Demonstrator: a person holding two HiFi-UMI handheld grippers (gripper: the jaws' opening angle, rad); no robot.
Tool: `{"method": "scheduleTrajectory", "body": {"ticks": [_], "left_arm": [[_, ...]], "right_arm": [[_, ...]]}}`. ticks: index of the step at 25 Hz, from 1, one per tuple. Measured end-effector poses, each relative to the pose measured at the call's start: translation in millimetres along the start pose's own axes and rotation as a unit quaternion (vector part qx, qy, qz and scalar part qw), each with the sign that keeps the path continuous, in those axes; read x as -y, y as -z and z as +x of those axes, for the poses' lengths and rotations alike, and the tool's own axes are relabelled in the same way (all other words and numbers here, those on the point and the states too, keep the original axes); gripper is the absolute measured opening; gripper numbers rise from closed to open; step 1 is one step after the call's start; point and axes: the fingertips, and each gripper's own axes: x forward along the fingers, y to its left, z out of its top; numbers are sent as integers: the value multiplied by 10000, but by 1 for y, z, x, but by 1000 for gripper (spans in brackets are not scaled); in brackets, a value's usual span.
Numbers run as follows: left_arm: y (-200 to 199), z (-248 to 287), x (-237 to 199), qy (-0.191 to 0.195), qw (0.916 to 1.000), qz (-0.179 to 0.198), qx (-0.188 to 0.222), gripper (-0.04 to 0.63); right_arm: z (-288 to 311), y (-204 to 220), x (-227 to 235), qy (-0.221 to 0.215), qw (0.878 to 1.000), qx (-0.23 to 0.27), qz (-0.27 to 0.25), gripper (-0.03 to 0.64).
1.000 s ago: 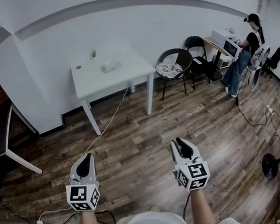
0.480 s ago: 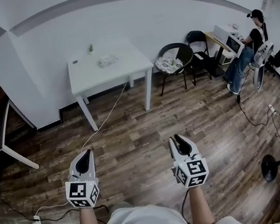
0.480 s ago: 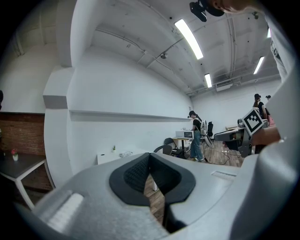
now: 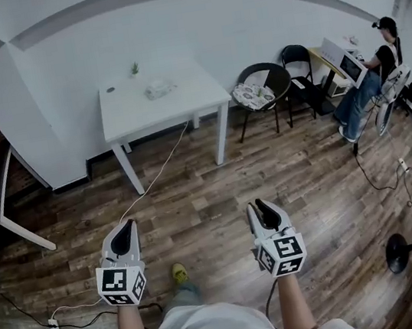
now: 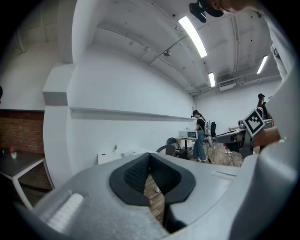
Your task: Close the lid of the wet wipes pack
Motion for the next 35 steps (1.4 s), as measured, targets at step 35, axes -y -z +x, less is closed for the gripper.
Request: {"method": "scheduleTrajectory", "body": {"ticks": [35], "left_arm": [[11,290,-218,483,9984,-234,-151,0]], "right_arm": [[342,-45,-4,281,9994,-136,120,89]]}}
